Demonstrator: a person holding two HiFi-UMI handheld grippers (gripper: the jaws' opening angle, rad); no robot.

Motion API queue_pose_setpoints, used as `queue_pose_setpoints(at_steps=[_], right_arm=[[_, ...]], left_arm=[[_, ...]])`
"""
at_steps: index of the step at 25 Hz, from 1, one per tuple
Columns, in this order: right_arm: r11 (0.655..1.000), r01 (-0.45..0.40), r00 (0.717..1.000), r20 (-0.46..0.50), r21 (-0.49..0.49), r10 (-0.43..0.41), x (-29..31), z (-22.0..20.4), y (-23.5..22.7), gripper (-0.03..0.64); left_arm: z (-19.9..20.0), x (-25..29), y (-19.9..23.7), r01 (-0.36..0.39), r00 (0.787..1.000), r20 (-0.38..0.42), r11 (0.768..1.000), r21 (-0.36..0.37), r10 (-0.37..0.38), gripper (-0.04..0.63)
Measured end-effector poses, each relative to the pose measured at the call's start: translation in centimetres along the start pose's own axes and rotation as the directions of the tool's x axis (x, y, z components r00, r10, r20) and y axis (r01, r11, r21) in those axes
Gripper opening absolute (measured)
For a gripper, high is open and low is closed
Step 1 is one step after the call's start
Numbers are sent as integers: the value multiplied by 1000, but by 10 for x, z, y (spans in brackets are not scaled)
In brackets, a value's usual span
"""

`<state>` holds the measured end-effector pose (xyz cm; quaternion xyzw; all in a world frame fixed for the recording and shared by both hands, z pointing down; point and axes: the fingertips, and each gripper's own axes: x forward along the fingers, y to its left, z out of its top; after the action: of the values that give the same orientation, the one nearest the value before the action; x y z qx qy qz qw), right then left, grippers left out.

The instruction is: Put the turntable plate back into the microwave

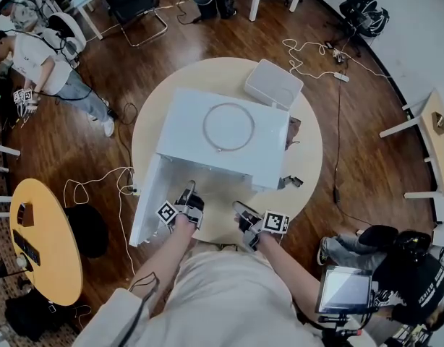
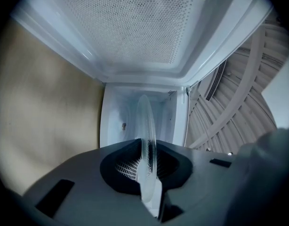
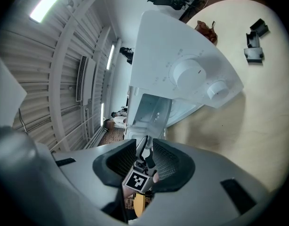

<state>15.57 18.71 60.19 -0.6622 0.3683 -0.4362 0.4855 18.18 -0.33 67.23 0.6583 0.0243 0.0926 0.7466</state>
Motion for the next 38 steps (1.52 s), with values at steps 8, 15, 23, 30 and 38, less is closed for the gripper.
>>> queue_pose_setpoints(at_steps=[8,15,23,30,38], right_arm=[[999,32,999,0,4,-32,-2,0,-7,91],[999,32,999,20,-8,-32,-1,9,-3,91],[988,139,985,113,-65,-132,-2,27,-9,91],[984,167,978,139,-68,-157,4,34,-12,91],[986,161,978,142,-52,-152,12,34,-14,91]], left_arm=[[3,7,-1,8,1000,-5,1000,-7,-8,38],[3,15,-3,-1,1000,-7,1000,-3,1,38],[5,20,1,-19,1000,-20,1000,10,19,38],[7,24,4,-31,999,-32,999,15,31,38],[8,39,7,-31,999,-41,999,15,32,38]])
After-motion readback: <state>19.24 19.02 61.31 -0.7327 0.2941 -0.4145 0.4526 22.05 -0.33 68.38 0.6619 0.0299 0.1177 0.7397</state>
